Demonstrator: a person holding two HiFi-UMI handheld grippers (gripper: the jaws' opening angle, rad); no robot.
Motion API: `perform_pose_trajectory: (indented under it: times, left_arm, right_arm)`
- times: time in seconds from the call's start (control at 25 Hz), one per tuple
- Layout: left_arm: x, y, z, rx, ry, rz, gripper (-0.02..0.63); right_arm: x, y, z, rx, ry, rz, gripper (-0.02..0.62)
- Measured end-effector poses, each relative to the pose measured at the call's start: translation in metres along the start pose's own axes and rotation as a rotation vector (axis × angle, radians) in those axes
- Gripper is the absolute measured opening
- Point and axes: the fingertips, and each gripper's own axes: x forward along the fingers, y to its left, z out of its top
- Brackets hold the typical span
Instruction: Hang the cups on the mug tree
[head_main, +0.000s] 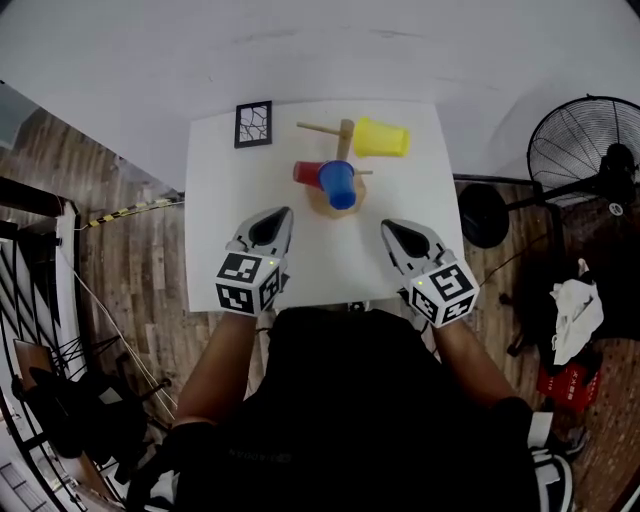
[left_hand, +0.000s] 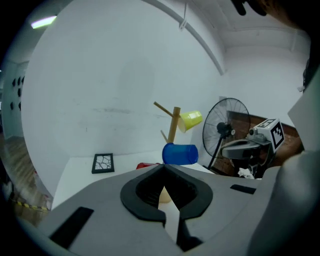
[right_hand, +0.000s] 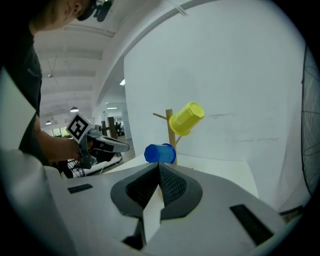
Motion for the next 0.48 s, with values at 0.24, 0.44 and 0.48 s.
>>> perform_pose_trajectory:
  times: [0.24,0.44,0.48]
  left_arm:
    - [-0.004,-0.016,-0.004,0.012,0.037,-0.02,0.015]
    - [-0.009,-0.023,-0.005,0.03,0.052,-0.018,0.015]
    - [-0.01,-0.024,-0.004,0.036,0.052,-0.018,0.015]
  right_arm:
    - [0.005,0.0,-0.002,0.029,-0.001,0.01,0.008]
    - [0.006,-0.003,-0.005,0.069,-0.004,0.022,0.006]
    - [0.006,-0.004,-0.006,0.071,-0.005,0.022,0.007]
